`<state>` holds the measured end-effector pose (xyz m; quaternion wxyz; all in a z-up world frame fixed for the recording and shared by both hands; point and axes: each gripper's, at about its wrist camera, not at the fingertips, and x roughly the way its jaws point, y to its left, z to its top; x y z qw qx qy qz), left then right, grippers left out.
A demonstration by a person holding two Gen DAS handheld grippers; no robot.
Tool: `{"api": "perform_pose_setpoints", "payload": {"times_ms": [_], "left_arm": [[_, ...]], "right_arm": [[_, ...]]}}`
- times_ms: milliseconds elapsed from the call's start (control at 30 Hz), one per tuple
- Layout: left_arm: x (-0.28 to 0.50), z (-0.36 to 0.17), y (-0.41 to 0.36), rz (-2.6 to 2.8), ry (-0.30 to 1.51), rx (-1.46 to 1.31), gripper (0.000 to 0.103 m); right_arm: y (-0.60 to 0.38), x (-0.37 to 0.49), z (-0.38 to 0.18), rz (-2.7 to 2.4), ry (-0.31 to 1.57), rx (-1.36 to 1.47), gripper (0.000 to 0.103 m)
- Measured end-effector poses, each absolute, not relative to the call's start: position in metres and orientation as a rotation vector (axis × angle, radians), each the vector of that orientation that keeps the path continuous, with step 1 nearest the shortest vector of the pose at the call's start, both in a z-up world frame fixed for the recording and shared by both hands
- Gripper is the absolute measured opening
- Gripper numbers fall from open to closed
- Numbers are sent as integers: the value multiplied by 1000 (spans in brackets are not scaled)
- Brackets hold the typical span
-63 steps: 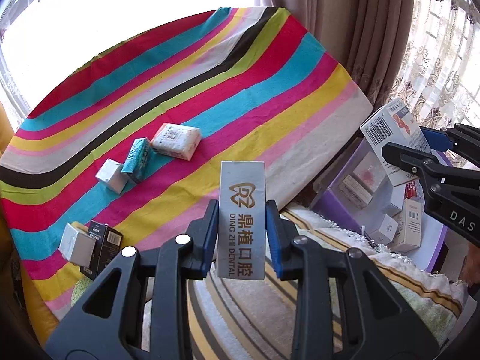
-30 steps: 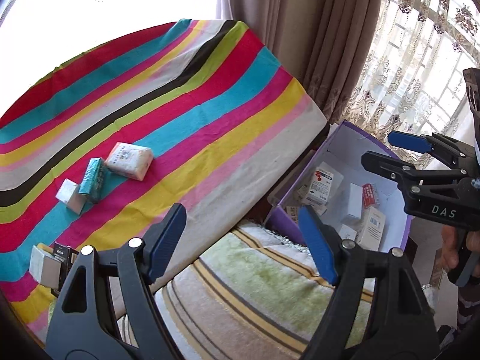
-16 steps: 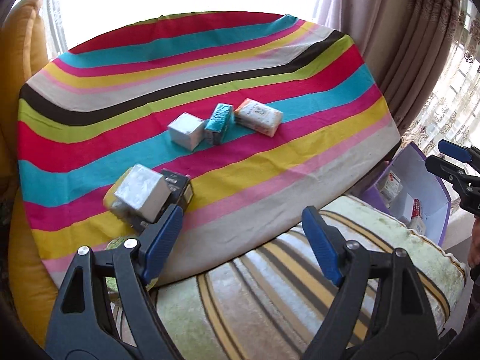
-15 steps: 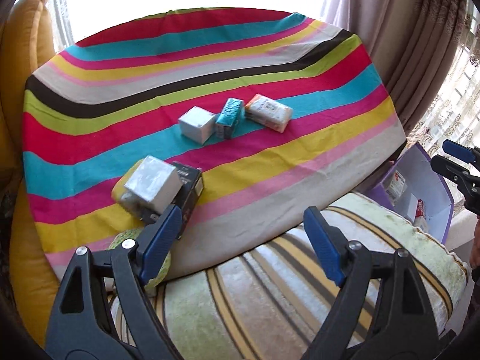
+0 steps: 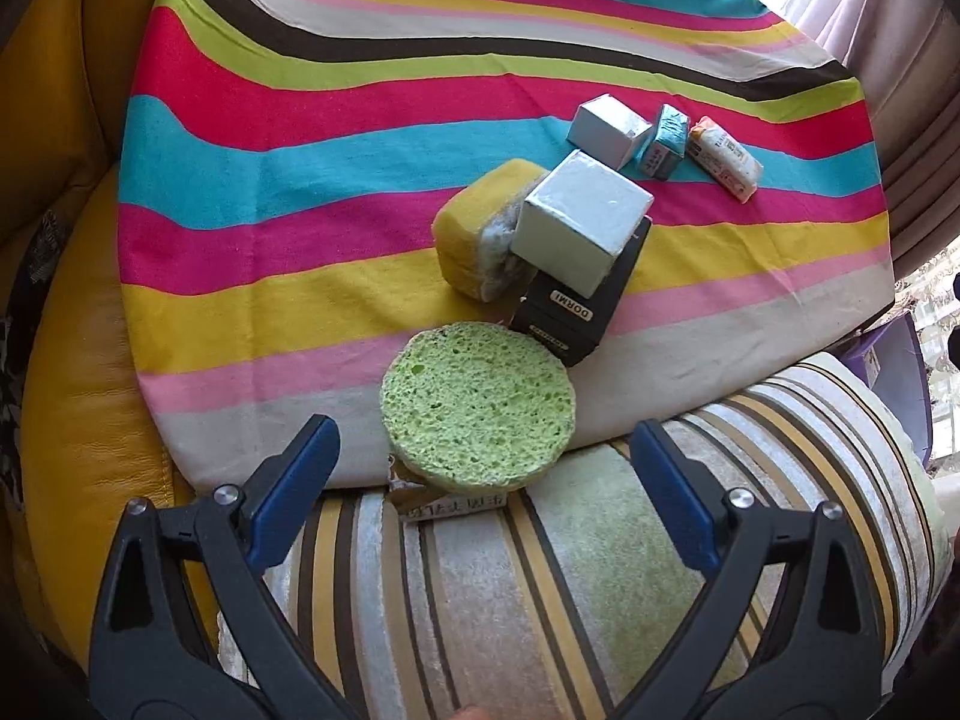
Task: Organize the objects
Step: 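Grasp the green round sponge with the left tool, then grasp the white wrapped square box with right tool while left tool holds sponge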
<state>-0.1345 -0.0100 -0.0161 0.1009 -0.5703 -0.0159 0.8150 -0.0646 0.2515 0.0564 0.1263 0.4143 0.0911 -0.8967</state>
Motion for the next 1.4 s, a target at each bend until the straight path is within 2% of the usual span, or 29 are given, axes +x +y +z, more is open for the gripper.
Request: {"api": "perform_pose_setpoints", "payload": {"times_ms": [367,400,500,900,1233,1400], "left_arm": [[-159,-45,-7,2342,11,-1752,98],[-159,-47,-7,2339,10,-1752,97],[-159,-50,-6,2312,2,-1738,81],[-143,-35,-24,2527,-37,-1602,81],[-142,-23,-58,2718,-171,-1559,81],[-140,-21,-60,2754,-184,-1535,81]], "right_arm": [[174,-107,41,-2445,408,1198,84],[168,-109,39,-2430,419,1200,84],[152,-115,33,-2392,470,1196,84],[114,-141,5,-2330,518,1173,84],[95,-159,-11,-2327,504,1169,84],[89,-164,-21,-2313,532,1180,72]]}}
